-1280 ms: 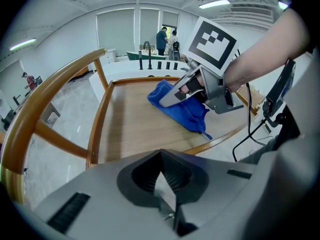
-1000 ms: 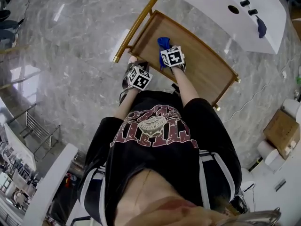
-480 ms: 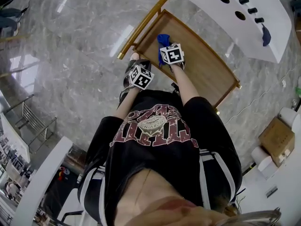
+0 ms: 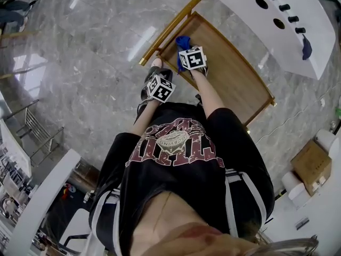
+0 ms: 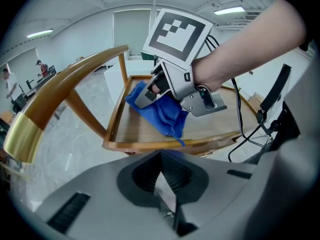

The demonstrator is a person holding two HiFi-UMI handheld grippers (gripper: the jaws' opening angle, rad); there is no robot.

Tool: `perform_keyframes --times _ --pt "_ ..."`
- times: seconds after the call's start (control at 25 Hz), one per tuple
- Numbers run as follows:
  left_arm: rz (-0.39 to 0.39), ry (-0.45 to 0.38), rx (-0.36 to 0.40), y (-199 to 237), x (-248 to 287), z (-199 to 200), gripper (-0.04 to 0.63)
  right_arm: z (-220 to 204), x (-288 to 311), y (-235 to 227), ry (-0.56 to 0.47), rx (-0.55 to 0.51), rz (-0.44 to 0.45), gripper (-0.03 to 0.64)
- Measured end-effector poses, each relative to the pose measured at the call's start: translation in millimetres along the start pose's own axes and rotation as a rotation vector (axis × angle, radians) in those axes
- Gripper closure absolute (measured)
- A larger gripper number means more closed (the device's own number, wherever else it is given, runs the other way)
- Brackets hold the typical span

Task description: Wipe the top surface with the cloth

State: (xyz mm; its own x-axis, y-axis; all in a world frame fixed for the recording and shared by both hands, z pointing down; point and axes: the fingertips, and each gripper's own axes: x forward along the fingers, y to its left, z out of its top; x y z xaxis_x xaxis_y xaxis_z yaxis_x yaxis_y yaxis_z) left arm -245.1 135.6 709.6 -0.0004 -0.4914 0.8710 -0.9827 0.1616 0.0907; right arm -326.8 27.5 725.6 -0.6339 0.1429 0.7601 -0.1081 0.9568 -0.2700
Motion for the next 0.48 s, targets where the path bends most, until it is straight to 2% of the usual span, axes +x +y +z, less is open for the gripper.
perform_keyframes --times 0.48 --pt "0.023 -0.003 -0.064 14.9 -2.1 -11.0 0.549 11.7 20.4 21.0 -0.004 -0.009 0.035 0.56"
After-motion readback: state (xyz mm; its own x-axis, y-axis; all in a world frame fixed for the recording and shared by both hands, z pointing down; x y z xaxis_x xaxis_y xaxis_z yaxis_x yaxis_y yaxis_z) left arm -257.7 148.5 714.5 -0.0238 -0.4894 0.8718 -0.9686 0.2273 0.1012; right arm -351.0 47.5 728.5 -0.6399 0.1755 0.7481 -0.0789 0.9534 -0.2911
